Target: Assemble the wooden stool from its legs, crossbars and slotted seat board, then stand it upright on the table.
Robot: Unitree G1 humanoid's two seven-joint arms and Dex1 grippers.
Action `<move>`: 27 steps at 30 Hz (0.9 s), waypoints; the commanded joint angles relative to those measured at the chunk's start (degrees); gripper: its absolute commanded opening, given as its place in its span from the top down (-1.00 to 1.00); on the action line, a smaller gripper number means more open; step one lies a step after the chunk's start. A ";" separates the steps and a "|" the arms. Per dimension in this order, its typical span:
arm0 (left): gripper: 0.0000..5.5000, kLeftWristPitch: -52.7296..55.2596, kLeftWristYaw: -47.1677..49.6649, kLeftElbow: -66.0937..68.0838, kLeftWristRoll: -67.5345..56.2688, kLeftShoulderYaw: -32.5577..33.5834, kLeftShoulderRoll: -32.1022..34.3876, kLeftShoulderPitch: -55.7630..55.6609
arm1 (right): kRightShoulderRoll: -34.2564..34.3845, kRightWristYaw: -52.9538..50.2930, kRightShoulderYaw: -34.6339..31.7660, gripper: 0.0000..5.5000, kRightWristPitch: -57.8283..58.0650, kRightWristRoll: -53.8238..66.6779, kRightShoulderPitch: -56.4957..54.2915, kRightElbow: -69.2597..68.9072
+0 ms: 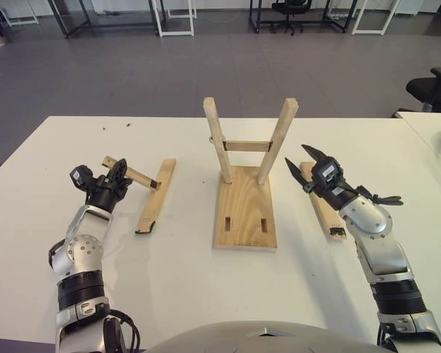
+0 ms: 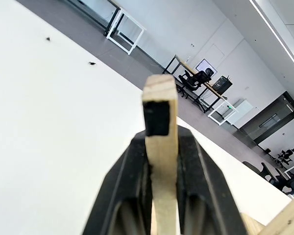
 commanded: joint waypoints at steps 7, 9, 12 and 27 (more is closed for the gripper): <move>0.85 -1.70 -2.81 5.24 2.66 0.16 -1.14 -3.93 | 0.98 -0.57 2.48 0.09 -4.49 -2.60 1.31 3.60; 0.85 -1.83 -2.87 5.59 3.06 0.07 -1.42 -3.97 | 1.08 -0.53 2.55 0.09 -4.55 -2.54 1.66 3.66; 0.85 -2.42 -3.19 7.05 4.25 -0.24 -1.54 -3.56 | 1.19 -0.64 2.45 0.09 -4.56 -2.45 2.00 3.84; 0.85 -3.57 -0.80 17.38 25.35 -14.39 4.45 5.99 | -0.39 -1.39 2.16 0.09 -5.56 -5.69 0.50 6.03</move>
